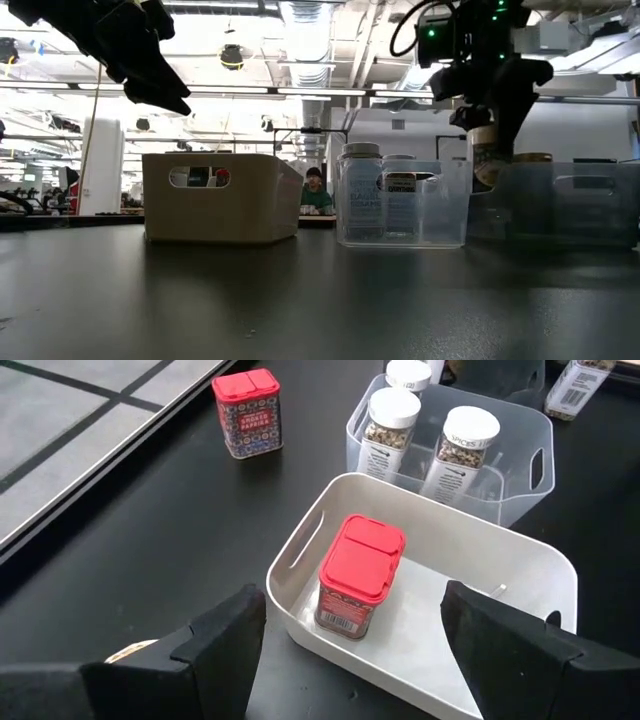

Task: Sort spices by type
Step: Put the bottom brown seasoning bottle into the black bin

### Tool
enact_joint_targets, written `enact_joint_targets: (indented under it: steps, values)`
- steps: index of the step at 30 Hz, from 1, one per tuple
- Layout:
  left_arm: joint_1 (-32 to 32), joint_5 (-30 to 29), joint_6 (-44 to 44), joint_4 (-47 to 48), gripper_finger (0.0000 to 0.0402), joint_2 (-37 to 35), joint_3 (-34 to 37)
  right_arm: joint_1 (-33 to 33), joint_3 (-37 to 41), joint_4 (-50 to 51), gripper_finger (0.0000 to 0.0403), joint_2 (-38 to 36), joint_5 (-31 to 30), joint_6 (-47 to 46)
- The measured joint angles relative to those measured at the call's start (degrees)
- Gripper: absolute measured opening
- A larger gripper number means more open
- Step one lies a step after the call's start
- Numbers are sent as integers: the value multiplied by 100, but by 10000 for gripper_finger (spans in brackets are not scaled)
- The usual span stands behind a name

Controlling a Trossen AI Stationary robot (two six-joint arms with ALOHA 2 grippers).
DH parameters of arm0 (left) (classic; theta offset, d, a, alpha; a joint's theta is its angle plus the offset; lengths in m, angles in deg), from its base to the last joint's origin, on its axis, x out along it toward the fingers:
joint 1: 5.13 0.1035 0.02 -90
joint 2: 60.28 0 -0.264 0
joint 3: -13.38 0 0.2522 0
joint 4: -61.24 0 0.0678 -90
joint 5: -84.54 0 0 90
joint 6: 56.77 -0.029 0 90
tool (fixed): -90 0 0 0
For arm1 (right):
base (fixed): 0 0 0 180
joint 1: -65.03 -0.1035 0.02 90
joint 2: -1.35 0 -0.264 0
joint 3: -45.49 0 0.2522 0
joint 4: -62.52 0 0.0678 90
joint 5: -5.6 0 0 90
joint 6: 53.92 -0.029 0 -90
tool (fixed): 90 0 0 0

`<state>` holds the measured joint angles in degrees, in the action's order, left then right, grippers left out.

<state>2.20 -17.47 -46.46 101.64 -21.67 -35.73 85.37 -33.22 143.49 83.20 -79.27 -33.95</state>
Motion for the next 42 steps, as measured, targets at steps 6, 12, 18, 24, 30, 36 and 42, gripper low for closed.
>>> enact_joint_targets:
  steps: [6,12,18,24,30,36,42]
  values:
    - [0,-28,0,0,290,2,0,62,-2,-142,301,-3,-7,148]
    - [0,-33,0,-3,290,1,0,155,-2,-209,301,-1,-50,308]
    - [-2,-42,0,-2,290,0,0,157,-4,-136,302,-1,-52,413]
    - [0,-48,0,-2,290,0,0,151,-4,85,302,-1,-55,439]
    - [0,-48,0,-2,290,0,0,98,-4,42,302,-1,-186,457]
    - [0,-48,0,-4,290,1,0,81,133,-88,302,-3,-219,428]
    - [-2,-48,0,-2,290,2,0,-17,452,-229,302,3,-348,175]
